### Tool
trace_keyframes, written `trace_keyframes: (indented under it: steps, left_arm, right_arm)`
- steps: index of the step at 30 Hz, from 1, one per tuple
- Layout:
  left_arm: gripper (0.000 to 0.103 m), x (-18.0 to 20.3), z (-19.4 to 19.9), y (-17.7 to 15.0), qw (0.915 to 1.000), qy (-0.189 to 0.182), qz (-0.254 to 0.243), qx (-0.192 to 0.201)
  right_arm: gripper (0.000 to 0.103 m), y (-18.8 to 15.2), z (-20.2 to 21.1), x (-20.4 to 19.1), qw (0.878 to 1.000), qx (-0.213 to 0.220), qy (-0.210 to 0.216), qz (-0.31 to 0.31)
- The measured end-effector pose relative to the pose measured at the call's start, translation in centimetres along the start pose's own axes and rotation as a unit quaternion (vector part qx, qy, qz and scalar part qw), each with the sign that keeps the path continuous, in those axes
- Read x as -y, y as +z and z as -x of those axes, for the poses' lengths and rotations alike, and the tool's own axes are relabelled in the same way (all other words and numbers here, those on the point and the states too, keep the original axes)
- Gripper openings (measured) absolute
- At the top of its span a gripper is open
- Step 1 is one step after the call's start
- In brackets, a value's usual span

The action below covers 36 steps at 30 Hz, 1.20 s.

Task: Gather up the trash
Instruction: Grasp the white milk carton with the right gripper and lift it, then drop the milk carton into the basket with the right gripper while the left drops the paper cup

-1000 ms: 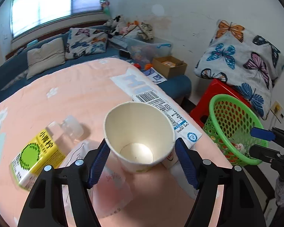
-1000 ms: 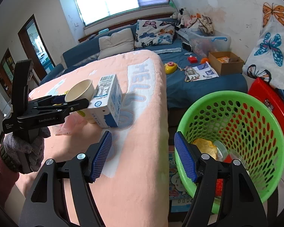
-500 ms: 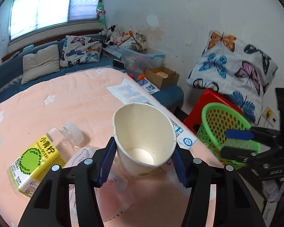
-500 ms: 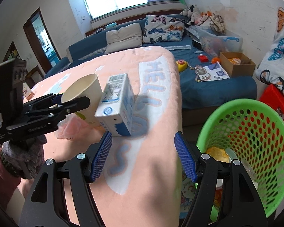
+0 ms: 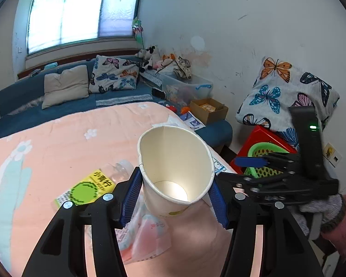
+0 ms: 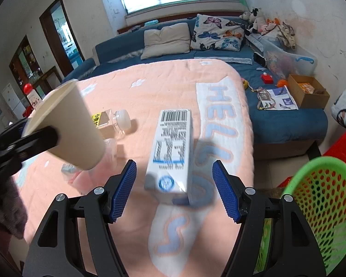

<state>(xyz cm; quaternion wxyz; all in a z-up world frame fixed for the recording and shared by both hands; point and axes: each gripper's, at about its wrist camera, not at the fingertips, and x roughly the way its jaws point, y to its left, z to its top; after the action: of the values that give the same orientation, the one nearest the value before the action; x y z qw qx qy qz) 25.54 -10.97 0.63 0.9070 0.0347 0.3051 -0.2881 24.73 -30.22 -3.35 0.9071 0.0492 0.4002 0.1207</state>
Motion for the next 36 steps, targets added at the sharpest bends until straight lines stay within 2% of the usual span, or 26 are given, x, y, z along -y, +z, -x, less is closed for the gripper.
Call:
trace_keyframes:
  steps: [8,16,30,36]
  left_arm:
    - [0.054,-0.5,1.9,0.3,0.9999,0.002,0.012,0.011]
    - [0.054,-0.2,3.4,-0.3,0.9998,0.003,0.012,0.016]
    - [0.054,3.0,3.8,-1.5,0.9997,-0.019,0.011,0.011]
    - [0.054,5.6,3.6,-1.4,0.9993,-0.036,-0.002,0.011]
  right_arm:
    - [0.065,1.8,-3.3,-0.7,1.000,-0.021,-0.009,0.007]
    - [0.045,1.8,-5.2,-0.4,0.999,-0.040,-0.017,0.001]
    - [0.043,-0.9,1.1,1.1,1.000,-0.004,-0.004,-0.020]
    - [0.043,-2.9,4.7,2.7,0.999,0.014,-0.020,-0.035]
